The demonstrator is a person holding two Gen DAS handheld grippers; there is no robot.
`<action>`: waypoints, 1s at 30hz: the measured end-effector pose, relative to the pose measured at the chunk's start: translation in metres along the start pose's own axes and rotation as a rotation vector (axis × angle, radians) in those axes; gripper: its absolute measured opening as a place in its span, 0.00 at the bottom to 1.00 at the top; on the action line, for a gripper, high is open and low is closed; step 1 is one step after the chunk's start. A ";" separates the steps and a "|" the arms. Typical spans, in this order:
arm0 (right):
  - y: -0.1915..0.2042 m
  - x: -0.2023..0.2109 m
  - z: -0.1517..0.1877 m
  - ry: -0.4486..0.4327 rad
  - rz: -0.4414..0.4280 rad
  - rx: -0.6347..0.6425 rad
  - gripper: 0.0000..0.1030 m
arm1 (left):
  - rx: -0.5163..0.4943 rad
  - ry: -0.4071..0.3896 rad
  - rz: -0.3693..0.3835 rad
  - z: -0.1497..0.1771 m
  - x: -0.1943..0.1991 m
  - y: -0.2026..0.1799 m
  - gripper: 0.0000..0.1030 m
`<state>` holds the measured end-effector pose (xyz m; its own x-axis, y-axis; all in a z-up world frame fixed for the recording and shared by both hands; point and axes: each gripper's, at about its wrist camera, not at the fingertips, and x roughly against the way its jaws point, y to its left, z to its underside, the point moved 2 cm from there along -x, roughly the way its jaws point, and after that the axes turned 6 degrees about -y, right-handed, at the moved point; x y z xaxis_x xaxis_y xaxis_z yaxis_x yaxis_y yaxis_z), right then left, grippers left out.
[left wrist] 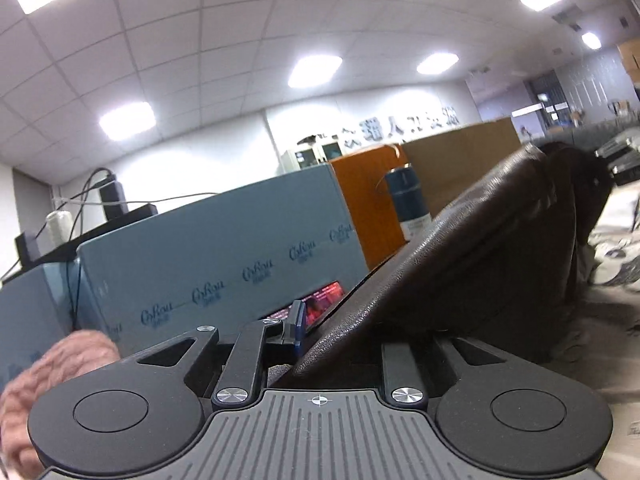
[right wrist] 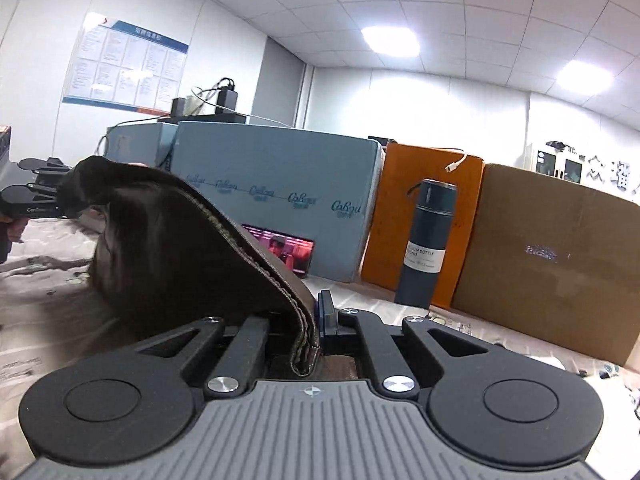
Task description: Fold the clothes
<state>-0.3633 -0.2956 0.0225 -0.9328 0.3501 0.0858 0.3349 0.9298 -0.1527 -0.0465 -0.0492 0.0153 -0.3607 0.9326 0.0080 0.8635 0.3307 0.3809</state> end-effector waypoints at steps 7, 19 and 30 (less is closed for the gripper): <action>-0.023 -0.048 -0.001 0.032 0.005 -0.027 0.04 | -0.015 0.089 0.021 0.004 -0.056 0.017 0.20; -0.070 -0.100 0.031 0.136 0.075 -0.316 0.17 | 0.332 0.183 -0.093 0.042 -0.117 0.056 0.73; -0.087 -0.105 0.058 0.238 0.184 -0.541 0.18 | 0.613 0.408 -0.061 0.082 -0.138 0.079 0.84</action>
<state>-0.3019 -0.4200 -0.0307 -0.8189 0.4679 0.3324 0.5657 0.7559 0.3296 0.1003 -0.1403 -0.0317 -0.4133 0.8218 0.3923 0.8367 0.5127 -0.1926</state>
